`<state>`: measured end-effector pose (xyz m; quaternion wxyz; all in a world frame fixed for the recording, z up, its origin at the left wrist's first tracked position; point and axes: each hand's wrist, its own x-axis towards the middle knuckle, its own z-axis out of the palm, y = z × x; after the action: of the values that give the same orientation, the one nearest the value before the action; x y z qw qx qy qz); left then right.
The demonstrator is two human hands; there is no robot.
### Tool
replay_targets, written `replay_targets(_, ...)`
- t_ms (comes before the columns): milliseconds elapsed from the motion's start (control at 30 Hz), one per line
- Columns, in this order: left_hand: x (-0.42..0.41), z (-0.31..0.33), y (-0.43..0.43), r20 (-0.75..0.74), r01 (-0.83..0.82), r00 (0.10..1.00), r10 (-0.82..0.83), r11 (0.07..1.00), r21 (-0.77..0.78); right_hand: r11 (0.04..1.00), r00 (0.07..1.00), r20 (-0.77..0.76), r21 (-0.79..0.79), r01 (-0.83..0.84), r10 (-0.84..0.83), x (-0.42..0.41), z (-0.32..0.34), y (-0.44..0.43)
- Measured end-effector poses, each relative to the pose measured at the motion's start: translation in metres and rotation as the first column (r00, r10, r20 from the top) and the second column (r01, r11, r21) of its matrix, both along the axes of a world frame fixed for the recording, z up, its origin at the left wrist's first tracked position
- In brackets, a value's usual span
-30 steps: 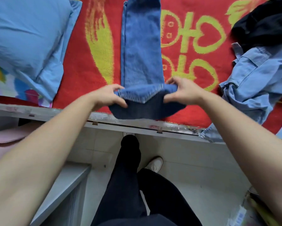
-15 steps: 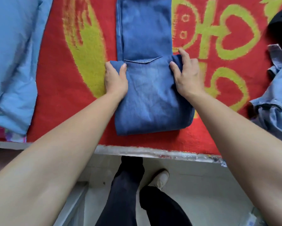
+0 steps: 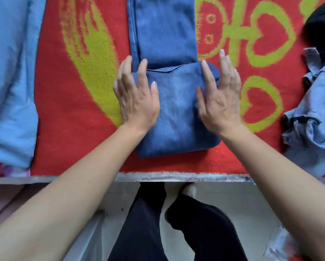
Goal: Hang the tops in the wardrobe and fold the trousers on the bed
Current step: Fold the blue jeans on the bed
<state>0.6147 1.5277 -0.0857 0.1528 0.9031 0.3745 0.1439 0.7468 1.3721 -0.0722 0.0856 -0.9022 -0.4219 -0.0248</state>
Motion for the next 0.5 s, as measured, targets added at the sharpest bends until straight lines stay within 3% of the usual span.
replay_targets(33, -0.008, -0.001, -0.008, -0.012, 0.097, 0.995, -0.097, 0.994, 0.047, 0.999, 0.998, 0.018, 0.008, -0.054, 0.054, -0.010, -0.002, -0.009)
replay_targets(100, -0.022, -0.013, -0.019, -0.227, 0.256, 0.942, -0.249, 0.967, 0.000, 0.983, 0.990, -0.057, -0.126, -0.135, 0.129, -0.024, -0.013, -0.019)
replay_targets(167, -0.031, -0.033, -0.022, -0.437, 0.285, 0.840, -0.321, 0.947, -0.149, 0.933, 0.981, -0.164, -0.325, -0.157, 0.108, -0.033, -0.032, -0.020)
replay_targets(200, -0.031, -0.043, -0.021, -0.475, 0.267, 0.818, -0.325, 0.946, -0.186, 0.917, 0.980, -0.179, -0.371, -0.145, 0.082, -0.033, -0.041, -0.018)
replay_targets(367, -0.029, -0.040, -0.015, -0.472, 0.285, 0.805, -0.360, 0.932, -0.225, 0.931, 0.977, -0.192, -0.331, -0.155, 0.095, -0.029, -0.047, -0.016)
replay_targets(500, -0.054, -0.011, -0.035, -0.345, 0.432, 0.828, -0.442, 0.895, -0.109, 0.940, 0.957, -0.128, -0.191, -0.281, 0.260, -0.045, -0.028, -0.054)
